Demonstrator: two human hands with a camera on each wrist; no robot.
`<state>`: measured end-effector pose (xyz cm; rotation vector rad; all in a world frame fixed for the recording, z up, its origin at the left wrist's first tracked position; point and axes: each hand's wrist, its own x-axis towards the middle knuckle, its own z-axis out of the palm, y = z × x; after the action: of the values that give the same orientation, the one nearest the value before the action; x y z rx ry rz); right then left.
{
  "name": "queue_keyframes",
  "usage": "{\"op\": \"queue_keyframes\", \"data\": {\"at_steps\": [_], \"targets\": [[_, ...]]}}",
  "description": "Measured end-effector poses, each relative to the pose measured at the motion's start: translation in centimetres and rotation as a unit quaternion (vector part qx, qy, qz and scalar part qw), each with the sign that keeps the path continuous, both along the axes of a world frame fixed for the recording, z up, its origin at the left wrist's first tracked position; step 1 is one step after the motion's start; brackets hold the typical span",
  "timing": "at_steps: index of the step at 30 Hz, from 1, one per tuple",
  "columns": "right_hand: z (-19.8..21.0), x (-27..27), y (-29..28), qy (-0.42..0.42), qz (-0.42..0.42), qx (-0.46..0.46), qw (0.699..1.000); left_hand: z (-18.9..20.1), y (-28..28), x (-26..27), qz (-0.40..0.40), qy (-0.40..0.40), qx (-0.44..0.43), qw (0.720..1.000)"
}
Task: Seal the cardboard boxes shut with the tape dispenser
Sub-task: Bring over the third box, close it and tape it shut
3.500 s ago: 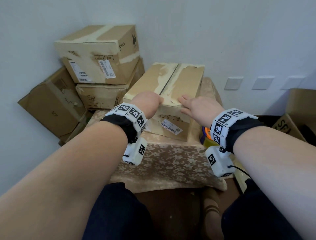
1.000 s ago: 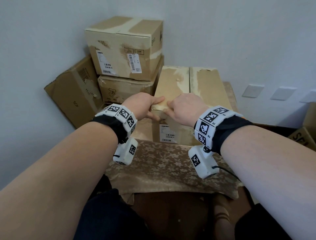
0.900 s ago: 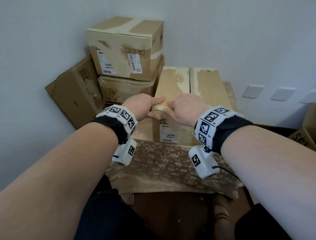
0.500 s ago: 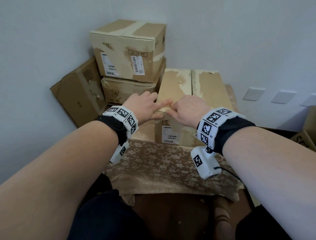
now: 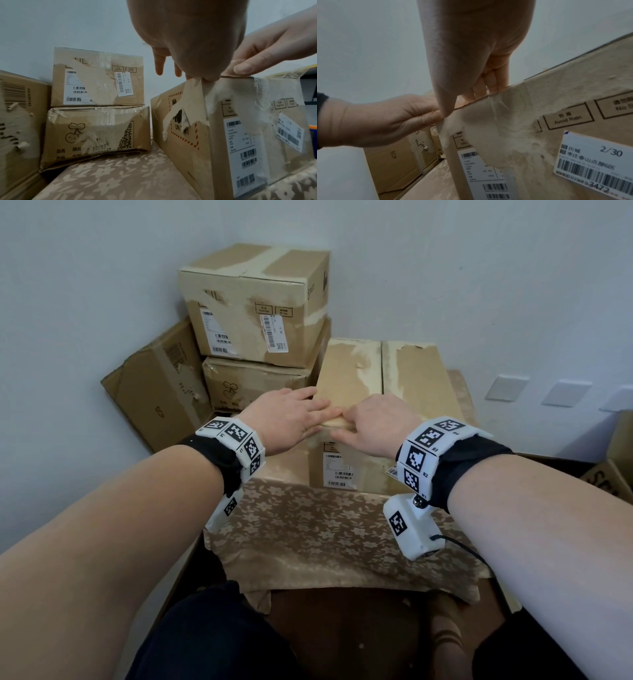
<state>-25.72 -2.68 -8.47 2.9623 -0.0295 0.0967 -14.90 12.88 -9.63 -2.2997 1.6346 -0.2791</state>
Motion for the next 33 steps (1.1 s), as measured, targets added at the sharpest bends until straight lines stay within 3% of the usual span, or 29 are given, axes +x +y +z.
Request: {"op": "queue_keyframes", "data": {"at_steps": [6, 10, 12, 15, 23, 33], "targets": [[0.5, -0.6, -1.1, 0.044, -0.012, 0.062, 0.997, 1.2, 0.6, -0.3, -0.009, 0.072, -0.005, 0.997], [1.6, -1.3, -2.9, -0.031, -0.046, 0.188, 0.981, 2.7, 0.5, -0.7, -0.001, 0.119, 0.008, 0.993], [1.7, -1.8, -4.1, -0.052, -0.066, 0.216, 0.973, 3.4, 0.0, -1.0, 0.055, 0.155, -0.048, 0.985], [1.3, -2.0, -5.6, 0.002, -0.100, 0.208, 0.973, 4.1, -1.8, -1.2, 0.109, 0.199, -0.113, 0.967], [0.4, -2.2, -6.4, 0.138, -0.060, 0.128, 0.980, 2.5, -7.1, -2.9, 0.115, 0.256, 0.016, 0.960], [-0.6, -2.2, -7.3, 0.149, -0.053, 0.111, 0.981, 1.3, -7.4, -2.4, 0.133, 0.258, 0.063, 0.955]]}}
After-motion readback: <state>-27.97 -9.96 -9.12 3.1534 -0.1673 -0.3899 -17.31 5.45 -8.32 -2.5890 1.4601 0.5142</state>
